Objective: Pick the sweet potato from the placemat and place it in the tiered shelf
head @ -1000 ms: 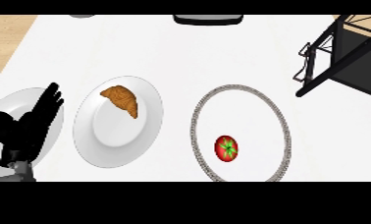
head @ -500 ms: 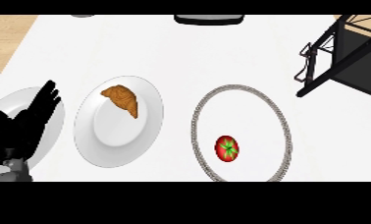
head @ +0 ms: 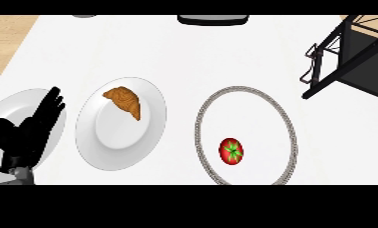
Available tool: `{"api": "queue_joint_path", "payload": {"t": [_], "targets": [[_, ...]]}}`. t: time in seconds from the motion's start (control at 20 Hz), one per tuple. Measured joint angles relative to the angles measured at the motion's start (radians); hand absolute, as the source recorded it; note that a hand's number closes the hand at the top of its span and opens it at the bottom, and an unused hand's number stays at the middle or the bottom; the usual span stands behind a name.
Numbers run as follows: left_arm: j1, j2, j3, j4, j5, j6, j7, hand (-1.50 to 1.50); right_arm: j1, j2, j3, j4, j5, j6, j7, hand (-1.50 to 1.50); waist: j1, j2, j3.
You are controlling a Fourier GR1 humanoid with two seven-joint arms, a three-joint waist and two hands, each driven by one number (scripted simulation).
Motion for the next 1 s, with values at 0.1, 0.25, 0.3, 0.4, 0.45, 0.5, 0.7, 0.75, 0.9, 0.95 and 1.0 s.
{"api": "queue_joint_path", "payload": {"t": [0.1, 0.25, 0.3, 0.4, 0.45, 0.5, 0.7, 0.75, 0.9, 0.95, 1.0], "targets": [[-0.003, 0.002, 0.005, 0.004, 0.003, -0.005, -0.001, 0.00, -0.016, 0.017, -0.013, 0.056, 0.014, -0.043, 0.009, -1.50, 0.001, 0.000, 0.000], [-0.002, 0.005, 0.010, -0.014, 0.007, -0.009, 0.016, 0.00, -0.030, 0.023, -0.008, 0.150, 0.047, -0.086, -0.030, -1.50, 0.000, 0.000, 0.000], [-0.008, 0.004, 0.008, -0.012, 0.004, -0.008, 0.023, 0.00, -0.044, 0.021, 0.009, 0.172, 0.060, -0.085, -0.039, -1.50, 0.000, 0.000, 0.000], [-0.003, 0.004, 0.010, -0.028, 0.008, -0.012, 0.035, 0.00, -0.053, 0.019, 0.027, 0.216, 0.084, -0.095, -0.077, -1.50, 0.000, 0.000, 0.000], [-0.013, 0.008, 0.017, -0.023, 0.013, -0.016, 0.041, 0.00, -0.063, 0.015, 0.032, 0.239, 0.093, -0.099, -0.095, -1.50, -0.001, -0.001, -0.001], [-0.007, 0.006, 0.015, -0.035, 0.011, -0.016, 0.049, 0.00, -0.068, 0.019, 0.033, 0.253, 0.097, -0.108, -0.111, -1.50, -0.002, -0.004, -0.003], [-0.012, 0.001, 0.019, -0.010, 0.000, -0.016, 0.029, 0.00, -0.083, 0.029, 0.005, 0.297, 0.078, -0.134, -0.173, -1.50, -0.006, -0.006, -0.005], [-0.020, 0.008, 0.026, -0.002, 0.006, -0.026, 0.029, 0.00, -0.095, 0.028, -0.006, 0.321, 0.067, -0.136, -0.190, -1.50, -0.006, -0.005, -0.004], [-0.021, 0.000, 0.017, -0.033, -0.001, -0.014, 0.056, 0.00, -0.126, 0.040, -0.036, 0.354, 0.033, -0.142, -0.197, -1.50, -0.004, -0.004, -0.002], [-0.020, -0.006, 0.015, -0.024, -0.005, -0.011, 0.048, 0.00, -0.132, 0.044, -0.050, 0.353, 0.012, -0.132, -0.187, -1.50, -0.007, -0.004, -0.001], [-0.016, 0.000, 0.022, -0.012, -0.001, -0.021, 0.036, 0.00, -0.141, 0.044, -0.068, 0.357, -0.013, -0.117, -0.179, -1.50, -0.008, -0.004, -0.001]]}}
